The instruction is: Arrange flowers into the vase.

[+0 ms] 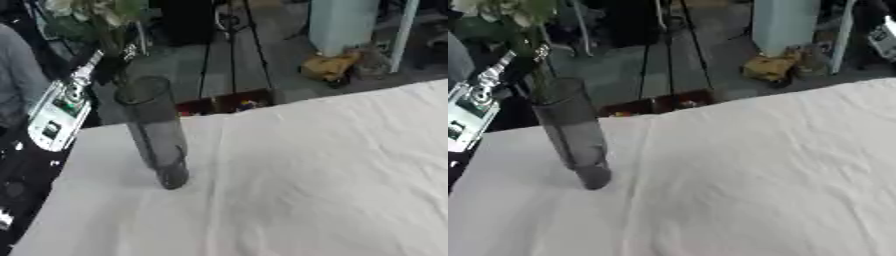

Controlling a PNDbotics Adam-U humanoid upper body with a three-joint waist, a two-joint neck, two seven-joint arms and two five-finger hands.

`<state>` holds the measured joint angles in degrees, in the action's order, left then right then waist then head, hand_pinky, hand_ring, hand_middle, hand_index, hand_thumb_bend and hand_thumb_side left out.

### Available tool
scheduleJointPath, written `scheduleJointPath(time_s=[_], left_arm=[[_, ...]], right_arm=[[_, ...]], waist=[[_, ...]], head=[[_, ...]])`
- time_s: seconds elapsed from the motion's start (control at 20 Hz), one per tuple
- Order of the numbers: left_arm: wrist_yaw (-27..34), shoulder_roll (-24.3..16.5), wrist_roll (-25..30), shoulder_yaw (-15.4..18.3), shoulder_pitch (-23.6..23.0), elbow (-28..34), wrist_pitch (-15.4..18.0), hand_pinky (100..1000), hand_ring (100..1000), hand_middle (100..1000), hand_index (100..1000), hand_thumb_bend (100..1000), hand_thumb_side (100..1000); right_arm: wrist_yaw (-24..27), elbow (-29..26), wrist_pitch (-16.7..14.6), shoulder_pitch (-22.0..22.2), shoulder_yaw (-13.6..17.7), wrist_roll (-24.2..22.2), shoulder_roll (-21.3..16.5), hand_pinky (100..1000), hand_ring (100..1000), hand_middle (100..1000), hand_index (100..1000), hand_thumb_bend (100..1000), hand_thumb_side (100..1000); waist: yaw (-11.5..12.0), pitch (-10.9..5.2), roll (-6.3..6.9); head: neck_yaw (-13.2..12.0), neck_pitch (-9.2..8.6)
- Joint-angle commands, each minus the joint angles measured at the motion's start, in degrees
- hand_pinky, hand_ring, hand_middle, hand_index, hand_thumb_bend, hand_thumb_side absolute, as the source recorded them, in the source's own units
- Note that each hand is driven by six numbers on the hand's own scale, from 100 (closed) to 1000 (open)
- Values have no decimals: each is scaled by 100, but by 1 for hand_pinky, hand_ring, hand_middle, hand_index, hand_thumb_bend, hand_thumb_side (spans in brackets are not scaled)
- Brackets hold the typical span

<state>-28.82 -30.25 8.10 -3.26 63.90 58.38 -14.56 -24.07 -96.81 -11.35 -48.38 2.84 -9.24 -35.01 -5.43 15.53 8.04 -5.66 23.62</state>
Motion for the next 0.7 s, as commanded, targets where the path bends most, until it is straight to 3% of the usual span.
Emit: scheduleJointPath(time_s=[0.05,0.7], left_arm=[[-43,-265,146,50,62,102,28,806,954,1000,1000,100,1000],[-152,-378,529,27,-44,185,42,851,977,1000,1000,100,1000]], right_arm=[[47,-98,-3,-100,73,32,-76,814,901,854,844,300,1000],[63,-122,18,-72,93,62,-97,813,900,854,844,302,1000]], waist=[[17,-120,-57],[53,-113,-73]], head=[[22,-65],[40,-82]])
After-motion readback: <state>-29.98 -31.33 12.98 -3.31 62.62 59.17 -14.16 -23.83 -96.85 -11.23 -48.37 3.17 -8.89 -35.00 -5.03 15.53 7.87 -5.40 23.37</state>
